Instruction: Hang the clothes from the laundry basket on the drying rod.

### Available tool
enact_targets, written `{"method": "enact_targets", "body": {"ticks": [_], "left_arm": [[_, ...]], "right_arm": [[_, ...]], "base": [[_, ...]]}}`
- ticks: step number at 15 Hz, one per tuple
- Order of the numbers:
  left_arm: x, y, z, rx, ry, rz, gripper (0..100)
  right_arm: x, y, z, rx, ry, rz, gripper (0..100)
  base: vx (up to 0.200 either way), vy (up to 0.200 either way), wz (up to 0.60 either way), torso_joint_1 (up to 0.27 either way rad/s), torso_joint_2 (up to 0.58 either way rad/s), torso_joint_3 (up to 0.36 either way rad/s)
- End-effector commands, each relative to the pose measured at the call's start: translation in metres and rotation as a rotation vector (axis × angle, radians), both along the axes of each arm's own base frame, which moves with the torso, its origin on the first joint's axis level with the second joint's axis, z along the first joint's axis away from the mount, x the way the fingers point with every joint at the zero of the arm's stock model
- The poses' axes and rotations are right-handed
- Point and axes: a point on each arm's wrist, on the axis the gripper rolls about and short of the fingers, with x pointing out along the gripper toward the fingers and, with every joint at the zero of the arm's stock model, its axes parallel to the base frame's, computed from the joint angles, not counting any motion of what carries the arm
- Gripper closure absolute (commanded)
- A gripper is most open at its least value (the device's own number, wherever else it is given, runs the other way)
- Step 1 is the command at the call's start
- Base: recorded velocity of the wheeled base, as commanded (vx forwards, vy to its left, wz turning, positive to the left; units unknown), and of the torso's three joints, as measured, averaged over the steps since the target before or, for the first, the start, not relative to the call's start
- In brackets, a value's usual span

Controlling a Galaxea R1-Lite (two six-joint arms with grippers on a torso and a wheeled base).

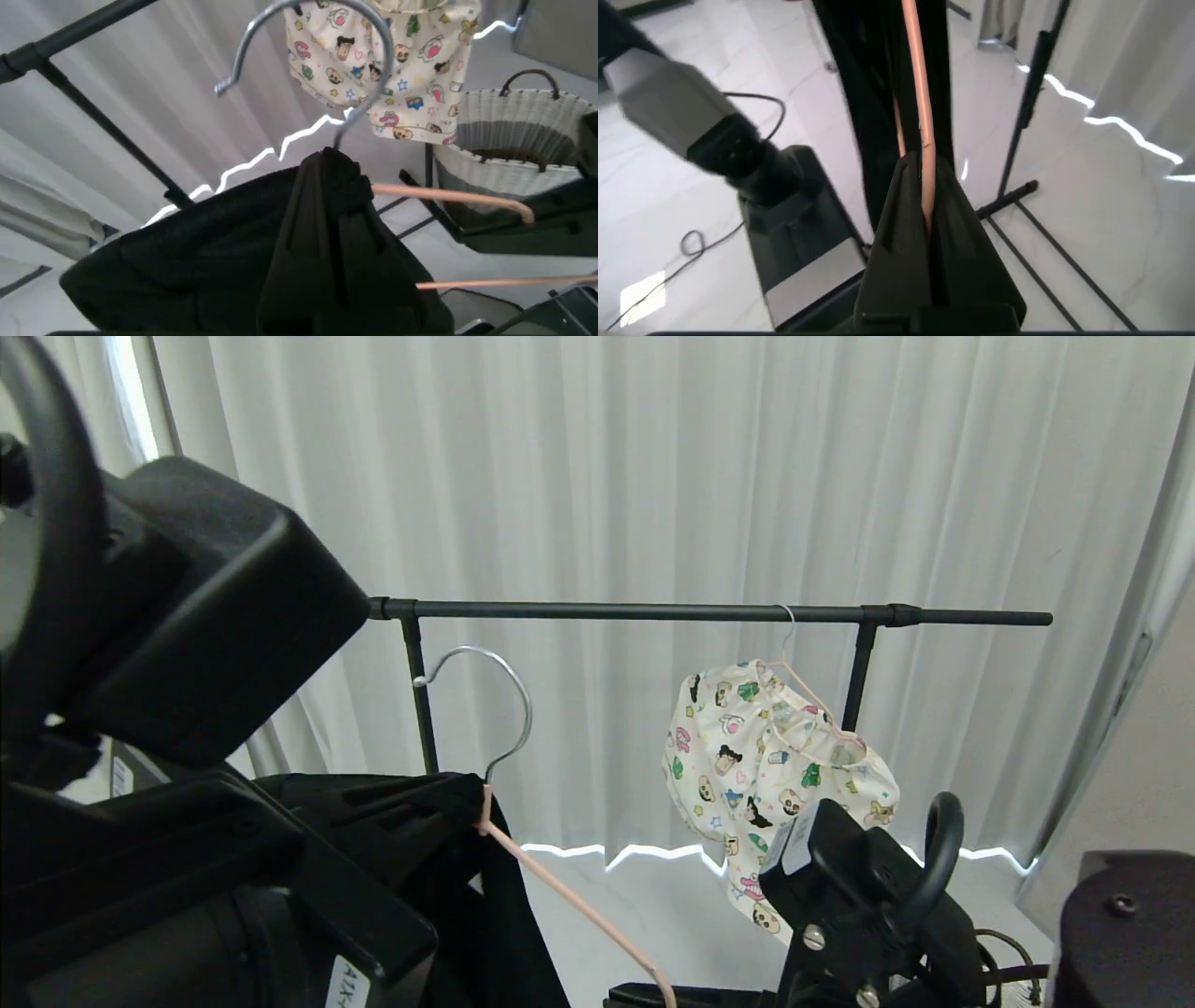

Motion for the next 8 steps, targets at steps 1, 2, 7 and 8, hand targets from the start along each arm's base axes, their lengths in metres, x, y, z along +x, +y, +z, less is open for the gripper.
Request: {"method": "enact_targets", "body": {"ticks": [1, 2, 7, 8], "left_arm": [[-0.002, 0.001, 0.000, -0.002, 0.000, -0.007, 0], [-0.001, 0.002, 0.001, -0.006, -0.002, -0.002, 0], [0.005, 0.002, 0.005, -0.084, -0.028, 0.032, 0], [0.004, 0.004, 0.001, -0.076, -0.026, 0.030, 0]], "right_arm": [[0.002, -0.003, 0.003, 0.009, -0.008, -0.029, 100], [0.005, -0.007, 0.006, 0.018, -0.014, -0.053, 100], [0.018, -0.029, 0.023, 0.082, -0.052, -0.162, 100], [0.018, -0.036, 0.027, 0.094, -0.068, -0.181, 100]], "base": [[0.000, 0.000, 0.00, 0.000, 0.00, 0.000], [0.000, 0.000, 0.00, 0.000, 0.00, 0.000], [0.000, 0.000, 0.00, 0.000, 0.00, 0.000], [0.000, 0.000, 0.00, 0.000, 0.00, 0.000]]}}
